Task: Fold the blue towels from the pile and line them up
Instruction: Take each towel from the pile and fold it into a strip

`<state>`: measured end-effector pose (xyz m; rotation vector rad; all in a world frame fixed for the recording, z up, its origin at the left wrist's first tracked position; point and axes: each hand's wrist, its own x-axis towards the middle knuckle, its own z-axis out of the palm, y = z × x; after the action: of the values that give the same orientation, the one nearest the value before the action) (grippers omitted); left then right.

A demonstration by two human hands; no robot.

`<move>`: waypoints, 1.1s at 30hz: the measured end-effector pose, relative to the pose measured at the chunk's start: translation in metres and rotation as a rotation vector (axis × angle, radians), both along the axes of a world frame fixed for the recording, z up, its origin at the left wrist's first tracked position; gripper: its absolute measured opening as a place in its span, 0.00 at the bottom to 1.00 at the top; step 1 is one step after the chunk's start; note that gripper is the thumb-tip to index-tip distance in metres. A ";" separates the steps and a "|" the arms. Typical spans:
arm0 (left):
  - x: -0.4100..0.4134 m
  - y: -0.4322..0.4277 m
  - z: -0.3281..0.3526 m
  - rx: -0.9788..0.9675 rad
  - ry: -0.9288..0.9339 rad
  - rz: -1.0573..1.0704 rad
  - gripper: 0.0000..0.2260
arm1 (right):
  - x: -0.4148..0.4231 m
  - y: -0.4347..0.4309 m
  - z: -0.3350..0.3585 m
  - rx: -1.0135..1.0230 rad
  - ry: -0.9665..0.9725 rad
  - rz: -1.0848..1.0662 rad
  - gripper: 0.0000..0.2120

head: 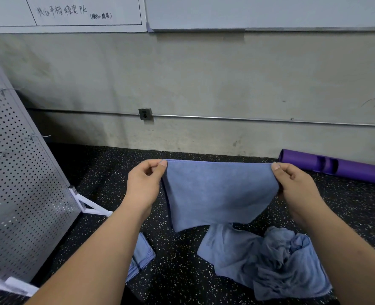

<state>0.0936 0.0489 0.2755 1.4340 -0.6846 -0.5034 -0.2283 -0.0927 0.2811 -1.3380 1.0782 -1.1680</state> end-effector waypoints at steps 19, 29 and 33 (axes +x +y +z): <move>-0.059 -0.016 -0.007 0.178 -0.093 -0.060 0.03 | 0.044 0.013 -0.010 -0.126 0.142 -0.086 0.03; -0.085 -0.021 -0.006 0.210 -0.060 -0.120 0.03 | 0.070 0.030 -0.016 -0.165 0.200 0.047 0.04; -0.092 -0.020 -0.005 0.189 0.031 -0.162 0.02 | 0.078 0.036 -0.020 -0.153 0.235 0.093 0.05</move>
<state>0.0011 0.0293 0.2708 1.5507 -0.7483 -0.7313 -0.1507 -0.0567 0.2616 -1.6594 1.0959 -1.0607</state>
